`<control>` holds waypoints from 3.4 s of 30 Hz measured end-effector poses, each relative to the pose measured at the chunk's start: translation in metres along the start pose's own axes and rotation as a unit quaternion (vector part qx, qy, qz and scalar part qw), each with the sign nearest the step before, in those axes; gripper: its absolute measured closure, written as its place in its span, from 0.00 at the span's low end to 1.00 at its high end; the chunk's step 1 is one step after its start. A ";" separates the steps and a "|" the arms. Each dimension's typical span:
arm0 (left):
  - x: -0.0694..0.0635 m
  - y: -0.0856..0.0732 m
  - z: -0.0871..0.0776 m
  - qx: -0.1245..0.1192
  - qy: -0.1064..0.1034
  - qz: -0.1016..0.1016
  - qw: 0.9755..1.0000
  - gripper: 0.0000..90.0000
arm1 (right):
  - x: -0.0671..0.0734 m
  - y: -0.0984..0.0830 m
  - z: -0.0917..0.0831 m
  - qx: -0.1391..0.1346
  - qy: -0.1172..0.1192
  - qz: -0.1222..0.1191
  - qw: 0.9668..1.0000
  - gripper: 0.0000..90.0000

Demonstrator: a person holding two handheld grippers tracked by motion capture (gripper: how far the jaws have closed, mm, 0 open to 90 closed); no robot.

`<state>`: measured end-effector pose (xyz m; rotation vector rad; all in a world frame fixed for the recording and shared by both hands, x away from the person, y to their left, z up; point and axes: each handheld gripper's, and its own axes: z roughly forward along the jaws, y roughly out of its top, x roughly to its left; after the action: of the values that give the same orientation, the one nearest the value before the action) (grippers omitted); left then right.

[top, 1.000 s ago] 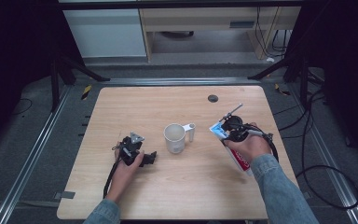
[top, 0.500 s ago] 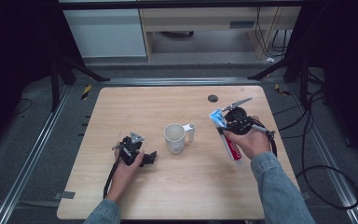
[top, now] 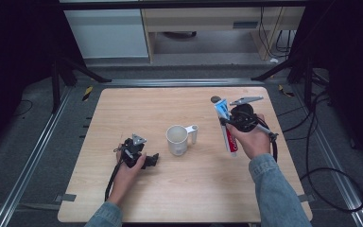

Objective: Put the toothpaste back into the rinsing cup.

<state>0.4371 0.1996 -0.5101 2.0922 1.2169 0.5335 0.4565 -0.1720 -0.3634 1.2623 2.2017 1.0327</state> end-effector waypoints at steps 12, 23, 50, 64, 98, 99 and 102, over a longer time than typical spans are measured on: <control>0.000 0.000 0.000 0.000 0.000 0.000 1.000 0.00 | 0.008 0.005 0.005 -0.043 -0.003 0.000 0.999 0.82; 0.000 0.000 0.000 0.000 0.000 0.000 1.000 0.00 | 0.017 0.012 0.009 -0.084 -0.009 0.002 0.996 0.82; 0.000 0.000 0.000 -0.001 0.000 0.000 1.000 0.00 | 0.038 0.017 0.017 -0.154 -0.017 -0.012 0.988 0.82; 0.001 0.001 0.001 0.000 -0.001 0.001 1.000 0.00 | 0.041 0.021 0.015 -0.193 -0.030 -0.020 0.981 0.82; 0.000 0.001 0.001 -0.003 -0.001 0.000 1.000 0.00 | 0.066 0.064 -0.007 -0.279 -0.027 -0.019 0.960 0.81; 0.000 0.001 0.001 -0.003 -0.001 0.000 1.000 0.00 | 0.068 0.065 -0.007 -0.282 -0.025 -0.017 0.959 0.81; 0.000 0.001 0.001 -0.003 -0.001 0.000 1.000 0.00 | 0.069 0.065 -0.006 -0.283 -0.024 -0.016 0.959 0.81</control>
<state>0.4382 0.1995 -0.5104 2.0871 1.2139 0.5345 0.4539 -0.0944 -0.3087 0.9685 1.6955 1.4617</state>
